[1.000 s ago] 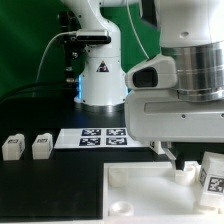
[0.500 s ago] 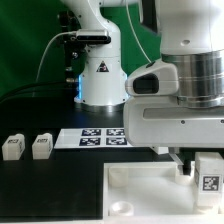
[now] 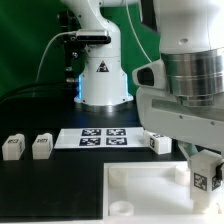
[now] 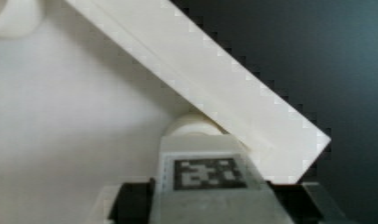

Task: Assemble one leg

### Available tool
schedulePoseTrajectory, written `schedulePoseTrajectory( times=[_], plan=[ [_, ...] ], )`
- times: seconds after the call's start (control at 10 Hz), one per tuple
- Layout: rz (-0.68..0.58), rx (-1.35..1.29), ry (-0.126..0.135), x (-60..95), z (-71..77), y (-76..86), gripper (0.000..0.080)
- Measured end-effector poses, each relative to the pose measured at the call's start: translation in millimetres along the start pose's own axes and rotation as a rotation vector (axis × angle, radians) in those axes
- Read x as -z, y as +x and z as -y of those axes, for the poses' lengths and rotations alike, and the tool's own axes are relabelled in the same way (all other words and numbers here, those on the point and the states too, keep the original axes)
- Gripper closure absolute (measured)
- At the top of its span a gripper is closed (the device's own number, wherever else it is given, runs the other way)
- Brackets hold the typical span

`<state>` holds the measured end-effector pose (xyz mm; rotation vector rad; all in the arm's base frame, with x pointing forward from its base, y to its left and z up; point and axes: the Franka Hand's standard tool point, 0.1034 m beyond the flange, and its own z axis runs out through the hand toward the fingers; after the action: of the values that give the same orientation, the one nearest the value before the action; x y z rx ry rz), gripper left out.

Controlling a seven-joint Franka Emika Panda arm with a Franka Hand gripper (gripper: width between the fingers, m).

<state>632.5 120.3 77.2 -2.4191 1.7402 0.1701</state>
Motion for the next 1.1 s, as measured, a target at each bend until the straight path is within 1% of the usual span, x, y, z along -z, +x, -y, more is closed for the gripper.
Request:
schedulePoseTrajectory(
  times=[0.1,0.2,0.3,0.5,0.6,0.7,0.8,0.9,1.0,1.1],
  plan=[
    [0.008,-0.212,0.016,-0.2,1.2,0.8,0.0509],
    [0.024,-0.368,0.030,0.6,1.5,3.0,0.0508],
    [0.029,-0.414,0.033,0.5,1.6,3.0,0.0508],
    [0.029,-0.409,0.033,0.3,1.6,2.4,0.0508],
    [0.029,-0.409,0.033,0.0,1.4,2.3,0.0414],
    [0.029,-0.408,0.032,0.0,1.4,2.3,0.0414],
    [0.029,-0.403,0.032,-0.1,1.3,2.3,0.0221],
    [0.028,-0.350,0.033,-0.2,1.2,2.2,0.0165],
    [0.023,-0.223,0.017,-2.1,-1.2,-1.7,0.0165],
    [0.025,0.033,-0.034,-2.6,-6.8,-7.4,0.0153]
  ],
)
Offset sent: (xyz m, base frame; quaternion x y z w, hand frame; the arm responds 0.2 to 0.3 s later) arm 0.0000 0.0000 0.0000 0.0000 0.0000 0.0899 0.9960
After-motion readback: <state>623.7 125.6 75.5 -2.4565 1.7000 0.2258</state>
